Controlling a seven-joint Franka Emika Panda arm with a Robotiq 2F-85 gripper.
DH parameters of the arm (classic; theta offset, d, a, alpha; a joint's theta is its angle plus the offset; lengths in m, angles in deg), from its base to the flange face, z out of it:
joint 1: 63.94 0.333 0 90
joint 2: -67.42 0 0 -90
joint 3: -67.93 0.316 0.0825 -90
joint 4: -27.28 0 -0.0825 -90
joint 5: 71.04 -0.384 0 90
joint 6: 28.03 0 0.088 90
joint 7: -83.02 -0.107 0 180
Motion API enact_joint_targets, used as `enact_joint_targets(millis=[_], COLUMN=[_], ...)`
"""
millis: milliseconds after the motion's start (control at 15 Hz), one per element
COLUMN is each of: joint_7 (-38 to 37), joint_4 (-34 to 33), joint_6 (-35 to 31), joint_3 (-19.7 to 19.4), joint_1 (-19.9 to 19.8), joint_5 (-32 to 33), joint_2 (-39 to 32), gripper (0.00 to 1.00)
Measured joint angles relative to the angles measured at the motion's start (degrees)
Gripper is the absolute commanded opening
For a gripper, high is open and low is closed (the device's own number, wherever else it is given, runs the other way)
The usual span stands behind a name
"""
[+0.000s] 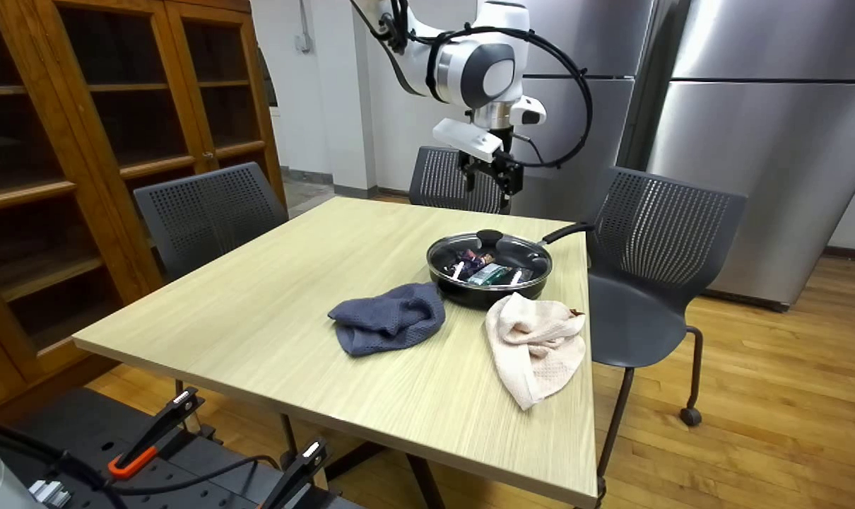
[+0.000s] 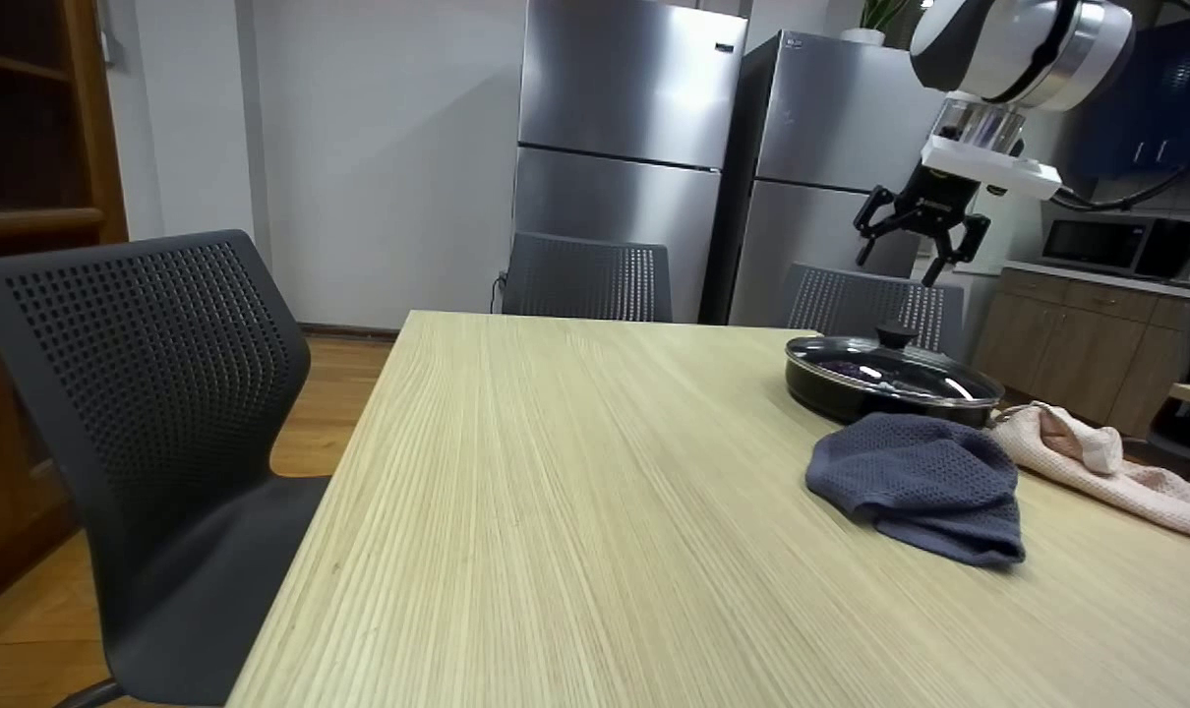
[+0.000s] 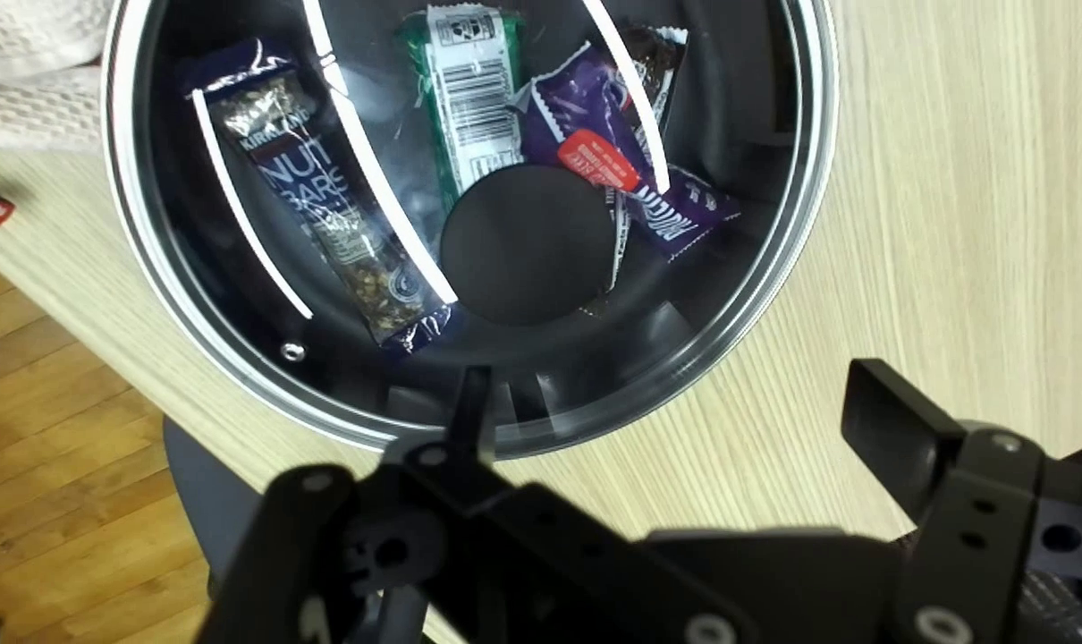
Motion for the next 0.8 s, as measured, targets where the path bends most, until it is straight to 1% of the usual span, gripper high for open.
enact_joint_targets(millis=[133, 333, 533, 800], joint_7=[1.56, 4.73, 7.85, 10.26], joint_4=[2.47, 8.09, 15.23, 26.59], joint_6=[-0.63, -2.54, -4.98, -10.39], joint_3=[0.52, 1.55, 2.16, 2.62], joint_1=[0.15, 0.28, 0.96, 2.68], joint_5=[0.00, 0.00, 0.46, 3.33], joint_2=[1.85, 5.67, 10.07, 16.76], gripper=[1.00, 1.00, 1.00, 1.00])
